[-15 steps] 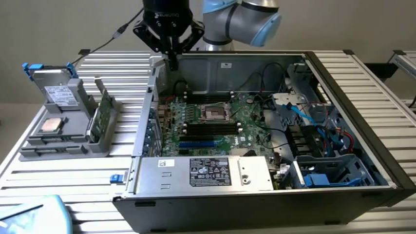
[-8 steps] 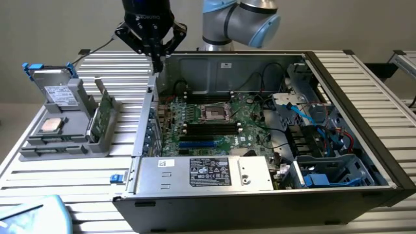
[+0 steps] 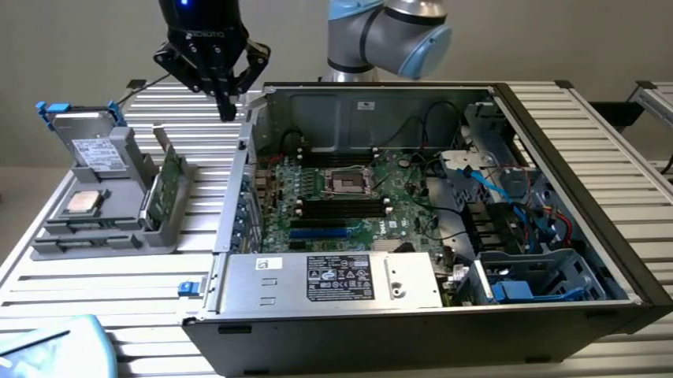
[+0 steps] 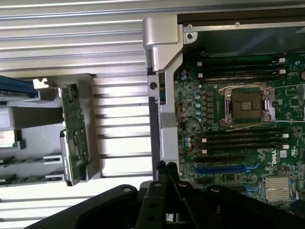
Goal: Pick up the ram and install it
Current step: 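Reach for the ram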
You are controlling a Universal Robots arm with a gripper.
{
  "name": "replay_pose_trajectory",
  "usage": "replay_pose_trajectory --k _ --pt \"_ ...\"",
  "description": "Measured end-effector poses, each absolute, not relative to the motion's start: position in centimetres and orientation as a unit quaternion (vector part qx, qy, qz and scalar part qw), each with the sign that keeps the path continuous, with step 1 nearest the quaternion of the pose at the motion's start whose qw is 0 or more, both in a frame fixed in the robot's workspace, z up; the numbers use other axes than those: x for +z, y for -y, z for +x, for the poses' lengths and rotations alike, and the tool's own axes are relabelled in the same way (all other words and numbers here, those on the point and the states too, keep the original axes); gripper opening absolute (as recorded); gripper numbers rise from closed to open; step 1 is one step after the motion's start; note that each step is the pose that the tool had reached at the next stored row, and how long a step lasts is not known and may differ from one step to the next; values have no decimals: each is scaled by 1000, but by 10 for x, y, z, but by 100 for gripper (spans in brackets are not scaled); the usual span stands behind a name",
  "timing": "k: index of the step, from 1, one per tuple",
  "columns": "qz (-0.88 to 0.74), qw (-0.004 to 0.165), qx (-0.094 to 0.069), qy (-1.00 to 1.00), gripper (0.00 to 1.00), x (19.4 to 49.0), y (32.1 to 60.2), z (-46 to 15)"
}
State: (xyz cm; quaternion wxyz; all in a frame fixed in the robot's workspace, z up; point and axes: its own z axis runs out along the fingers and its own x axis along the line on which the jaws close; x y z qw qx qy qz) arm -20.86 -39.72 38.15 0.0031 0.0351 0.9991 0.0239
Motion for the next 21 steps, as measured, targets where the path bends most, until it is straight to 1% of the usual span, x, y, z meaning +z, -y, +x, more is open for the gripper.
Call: replay_pose_trajectory --k 5,8,16,21 --pt "34 2 24 -999 11 379 397 -231" --pt "33 -3 24 -999 11 378 397 -241" --pt "32 -33 23 -999 11 376 397 -265" --pt "31 -42 22 -998 11 371 397 -283"
